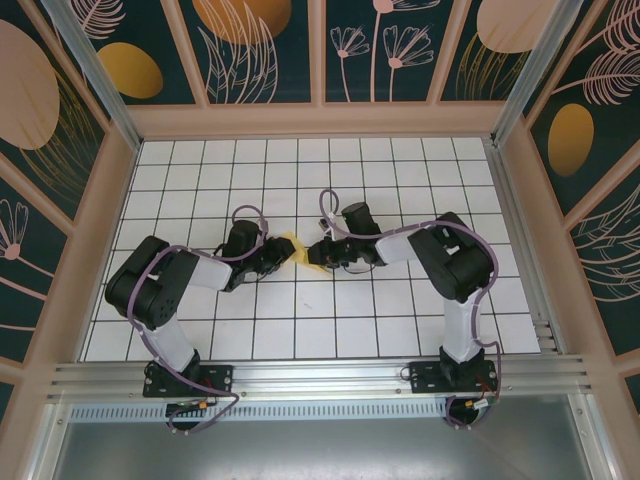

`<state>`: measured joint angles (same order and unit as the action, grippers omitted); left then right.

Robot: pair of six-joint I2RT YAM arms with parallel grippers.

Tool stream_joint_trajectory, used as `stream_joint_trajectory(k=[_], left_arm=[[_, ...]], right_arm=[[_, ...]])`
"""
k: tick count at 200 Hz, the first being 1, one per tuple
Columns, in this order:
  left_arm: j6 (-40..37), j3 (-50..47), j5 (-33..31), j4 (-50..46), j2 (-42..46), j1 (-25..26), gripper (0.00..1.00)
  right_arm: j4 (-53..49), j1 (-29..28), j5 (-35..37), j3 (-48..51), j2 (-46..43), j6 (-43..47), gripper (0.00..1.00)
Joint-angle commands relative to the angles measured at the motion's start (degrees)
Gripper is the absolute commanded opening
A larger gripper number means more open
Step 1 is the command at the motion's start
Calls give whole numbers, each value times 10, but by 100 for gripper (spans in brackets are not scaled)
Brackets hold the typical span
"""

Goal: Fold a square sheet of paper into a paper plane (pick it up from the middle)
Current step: Fold the wing for the fifth time at the center of the table.

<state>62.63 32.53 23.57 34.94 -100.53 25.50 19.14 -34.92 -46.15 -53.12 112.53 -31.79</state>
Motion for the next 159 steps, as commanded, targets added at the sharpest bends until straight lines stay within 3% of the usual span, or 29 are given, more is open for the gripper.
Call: stream_joint_trajectory(k=[1, 73, 130, 159], left_arm=[[-4, 11, -29, -53, -29, 2, 30], [-9, 27, -34, -84, -33, 2, 30], [-25, 43, -21, -81, -20, 2, 31], [-42, 57, -15, -85, 1, 2, 34]], right_arm=[[-45, 4, 7, -4, -26, 55, 22], [-83, 9, 27, -9, -18, 138, 24], [-47, 25, -9, 2, -1, 110, 3], [-38, 29, -20, 5, -1, 96, 0]])
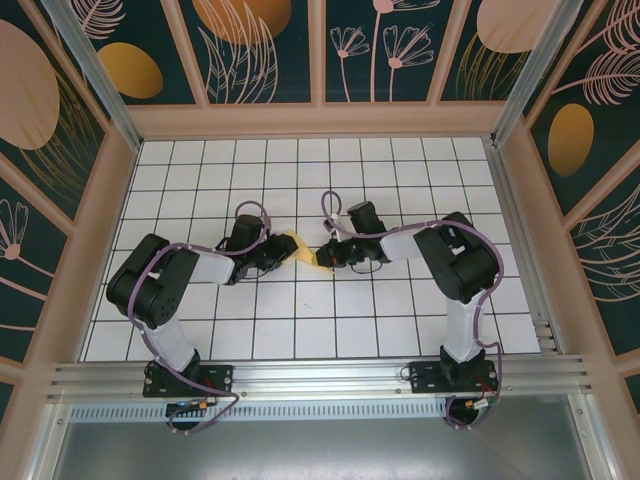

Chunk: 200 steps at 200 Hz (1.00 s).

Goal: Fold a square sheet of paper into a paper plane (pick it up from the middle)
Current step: Fold the wing for the fifth time at the center of the table.

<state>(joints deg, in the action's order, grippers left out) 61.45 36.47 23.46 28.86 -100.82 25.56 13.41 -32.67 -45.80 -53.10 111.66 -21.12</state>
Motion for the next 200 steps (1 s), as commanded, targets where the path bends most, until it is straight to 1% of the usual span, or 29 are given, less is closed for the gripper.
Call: stream_joint_trajectory(k=[1, 29, 74, 77, 85, 112, 148, 177, 182, 200], left_arm=[[-30, 18, -14, -25, 5, 1, 34], [-39, 25, -10, -30, 12, 1, 36], [-39, 4, 27, 28, 23, 1, 40], [-38, 2, 29, 32, 38, 1, 40], [-40, -3, 34, 40, 44, 1, 41], [-42, -10, 46, 53, 46, 3, 42], [-44, -17, 48, 60, 35, 11, 42], [-43, -20, 52, 69, 29, 14, 40], [-43, -20, 53, 71, 14, 14, 39], [-41, -18, 57, 77, 4, 16, 37]], right_arm=[[19, 7, -24, 5, 9, -11, 0], [20, 7, -27, 6, 12, -17, 0], [19, 7, -27, 7, 26, -34, 0], [18, 7, -28, 7, 27, -34, 0], [18, 7, -27, 8, 29, -37, 0], [15, 7, -23, 6, 39, -47, 0], [16, 8, -15, 7, 45, -66, 0], [24, 10, -18, 11, 45, -84, 0], [26, 10, -18, 11, 44, -86, 0], [28, 10, -19, 13, 45, -93, 0]])
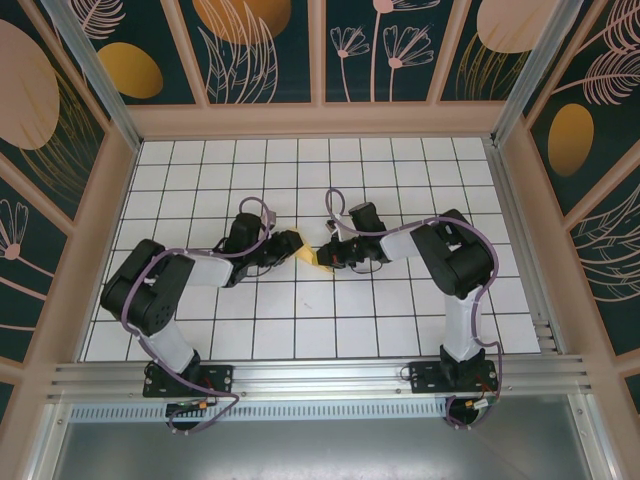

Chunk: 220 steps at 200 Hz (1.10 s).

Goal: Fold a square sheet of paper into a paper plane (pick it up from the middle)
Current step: Fold the wing for the fifth time at the center of the table.

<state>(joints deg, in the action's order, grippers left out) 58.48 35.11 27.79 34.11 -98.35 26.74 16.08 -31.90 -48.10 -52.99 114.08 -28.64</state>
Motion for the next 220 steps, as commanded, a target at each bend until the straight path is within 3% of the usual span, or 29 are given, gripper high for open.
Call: stream_joint_trajectory(k=[1, 115, 171, 220], left_arm=[[-11, -4, 14, 25, -21, 4, 37], [-12, 17, -3, 16, -60, 9, 35], [-22, 50, -44, -82, -70, 9, 33], [-40, 72, -81, -163, -78, 10, 32]], right_arm=[[2, 2, 3, 12, 21, -18, 0], [-5, 2, 0, 11, 24, -37, 0], [-17, 2, 0, 2, 16, -32, 0], [-28, 2, -5, -4, -10, -26, 9]])
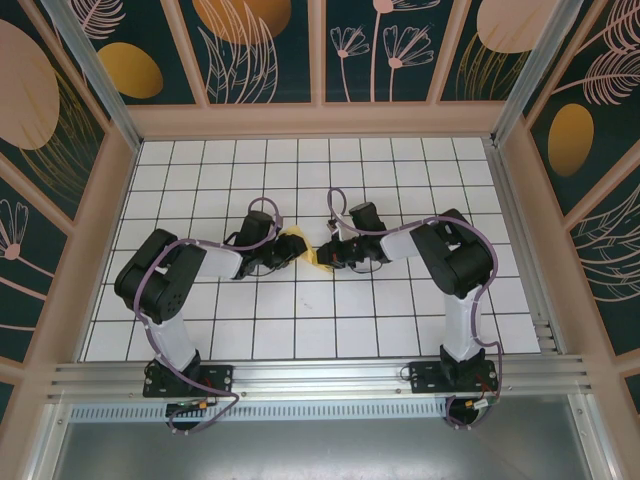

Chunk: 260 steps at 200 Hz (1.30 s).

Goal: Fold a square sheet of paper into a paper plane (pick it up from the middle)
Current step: Fold the wing for the fifth time at the center of the table.

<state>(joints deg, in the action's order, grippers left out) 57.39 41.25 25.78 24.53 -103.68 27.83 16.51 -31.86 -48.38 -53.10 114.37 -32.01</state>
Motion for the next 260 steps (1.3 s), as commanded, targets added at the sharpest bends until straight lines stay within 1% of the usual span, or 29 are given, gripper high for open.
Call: stream_joint_trajectory(k=[1, 11, 13, 16, 48, 77, 104, 124, 161, 188, 217, 260], left_arm=[[-29, 11, -61, -68, -24, -1, 32], [-31, 12, -65, -75, -24, -1, 32], [-30, 13, -66, -76, -24, -1, 32], [-31, 13, -67, -78, -24, -1, 32], [-29, 17, -73, -85, -28, -1, 32], [-28, 20, -78, -91, -33, -1, 32], [-29, 21, -83, -96, -33, -1, 32], [-29, 21, -85, -100, -34, -1, 32], [-29, 24, -89, -107, -36, -1, 32], [-29, 27, -92, -111, -38, -1, 32], [-30, 30, -90, -113, -40, -1, 32], [-28, 29, -86, -109, -39, -1, 32]], right_arm=[[-32, 2, -2, -2, -13, 8, 9], [-34, 2, -3, -1, -20, 10, 11], [-35, 14, -4, -1, -21, 10, 12], [-36, 17, -4, -2, -23, 11, 12], [-48, 20, -3, 10, -43, 18, 13], [-57, 22, 0, 25, -55, 24, 11], [-66, 22, -2, 33, -53, 33, 7], [-75, 22, -3, 34, -48, 42, 5], [-104, 22, 27, 24, -42, 55, 4], [-100, 21, 21, 21, -65, 62, 11], [-117, 15, 25, 14, -83, 96, 17], [-133, 8, 41, 5, -83, 119, 20]])
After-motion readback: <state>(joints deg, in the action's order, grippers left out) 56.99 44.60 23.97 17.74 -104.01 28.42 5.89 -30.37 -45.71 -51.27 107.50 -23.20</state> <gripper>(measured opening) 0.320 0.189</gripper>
